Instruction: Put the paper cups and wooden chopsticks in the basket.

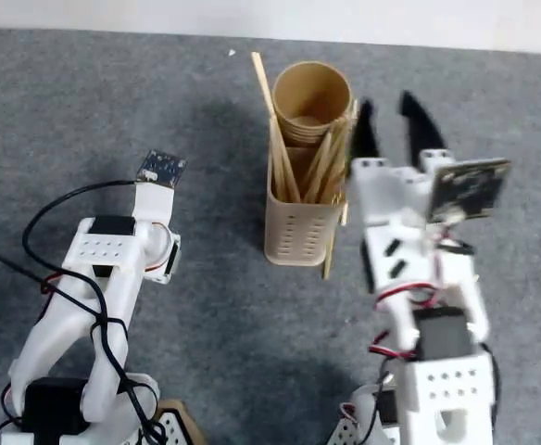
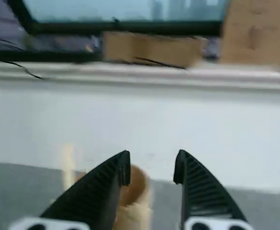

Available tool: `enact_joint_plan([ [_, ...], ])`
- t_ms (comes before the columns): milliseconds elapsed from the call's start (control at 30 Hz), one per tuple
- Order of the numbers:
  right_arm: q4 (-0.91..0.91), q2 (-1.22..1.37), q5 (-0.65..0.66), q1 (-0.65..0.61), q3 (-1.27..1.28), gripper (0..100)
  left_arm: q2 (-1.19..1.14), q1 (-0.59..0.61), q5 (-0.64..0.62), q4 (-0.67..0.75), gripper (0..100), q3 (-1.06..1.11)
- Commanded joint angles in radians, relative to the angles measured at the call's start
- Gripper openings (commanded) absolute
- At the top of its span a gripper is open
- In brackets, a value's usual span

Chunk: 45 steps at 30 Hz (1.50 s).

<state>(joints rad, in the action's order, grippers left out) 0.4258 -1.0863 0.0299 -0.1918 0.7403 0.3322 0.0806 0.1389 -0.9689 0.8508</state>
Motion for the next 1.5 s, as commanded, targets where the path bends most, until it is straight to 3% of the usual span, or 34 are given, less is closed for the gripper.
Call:
enact_joint_plan([
  [0,0.272,-0.019,-0.003,0.208,-0.148,15.9,0.022,-0.008,-0.005,0.012,12,-0.004],
  [133,0.427,-0.019,0.014,0.444,-0.042,15.9,0.022,-0.008,-0.005,0.014,12,-0.005],
  [267,0.456,-0.021,0.187,0.552,0.213,15.9,0.022,-0.008,-0.005,0.014,12,-0.004],
  [433,0.446,-0.027,0.21,0.572,0.513,15.9,0.022,-0.008,-0.005,0.014,12,-0.002],
  [733,0.11,-0.022,0.158,0.641,0.797,15.9,0.022,-0.008,-0.005,0.011,12,-0.002],
  [1000,0.101,-0.022,0.16,0.651,0.877,15.6,0.022,-0.008,-0.005,0.009,12,-0.001],
  [1200,0.101,-0.022,0.164,0.656,0.892,5.7,0.022,-0.01,-0.005,0.012,12,0.008],
  [1300,0.101,-0.025,0.239,0.65,0.897,2.0,0.024,-0.01,-0.005,0.012,12,0.01],
  [1467,0.085,-0.033,0.189,0.654,0.806,0.6,0.024,-0.01,-0.005,0.012,12,0.008],
])
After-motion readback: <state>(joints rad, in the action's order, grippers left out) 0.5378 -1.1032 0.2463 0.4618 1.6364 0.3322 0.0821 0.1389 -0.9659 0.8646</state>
